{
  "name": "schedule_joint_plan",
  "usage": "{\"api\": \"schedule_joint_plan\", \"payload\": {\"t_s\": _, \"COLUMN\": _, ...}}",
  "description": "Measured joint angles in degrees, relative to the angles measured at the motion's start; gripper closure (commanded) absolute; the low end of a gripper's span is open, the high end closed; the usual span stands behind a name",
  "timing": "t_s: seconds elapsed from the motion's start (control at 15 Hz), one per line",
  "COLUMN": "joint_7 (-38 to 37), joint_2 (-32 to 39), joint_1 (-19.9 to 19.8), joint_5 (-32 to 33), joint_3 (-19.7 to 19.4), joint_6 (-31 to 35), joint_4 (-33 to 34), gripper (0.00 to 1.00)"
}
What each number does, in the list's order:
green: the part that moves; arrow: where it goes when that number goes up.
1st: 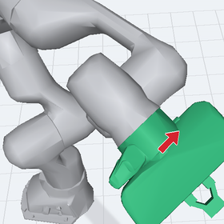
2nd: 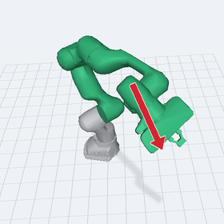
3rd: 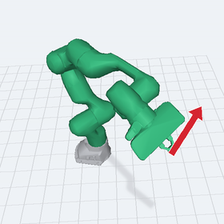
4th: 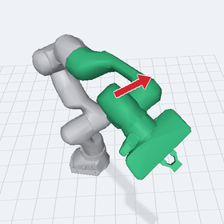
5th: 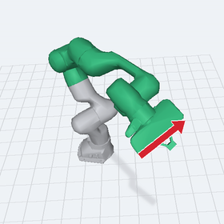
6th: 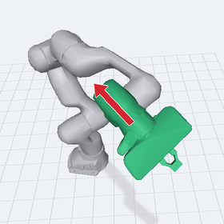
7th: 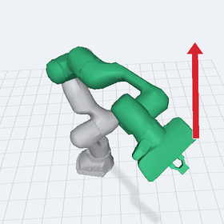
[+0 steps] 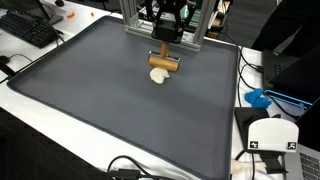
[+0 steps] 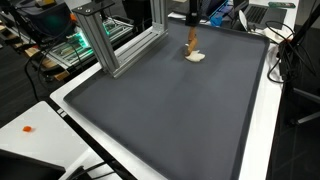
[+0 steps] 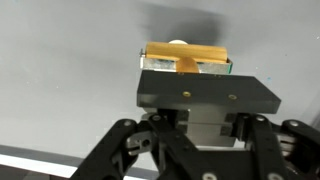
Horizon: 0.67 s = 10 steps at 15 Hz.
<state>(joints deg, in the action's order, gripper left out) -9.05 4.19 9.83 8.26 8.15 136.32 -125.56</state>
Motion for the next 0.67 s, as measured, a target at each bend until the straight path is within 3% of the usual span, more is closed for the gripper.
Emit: {"api": "schedule_joint_plan", "payload": {"t_s": 0.67, "joint_7": 13.55, "joint_2": 3.21, "joint_1": -0.10, "joint_5": -0.06, "joint_3": 0.76, "joint_6": 4.50, "joint_4": 1.14, "gripper": 0.65}}
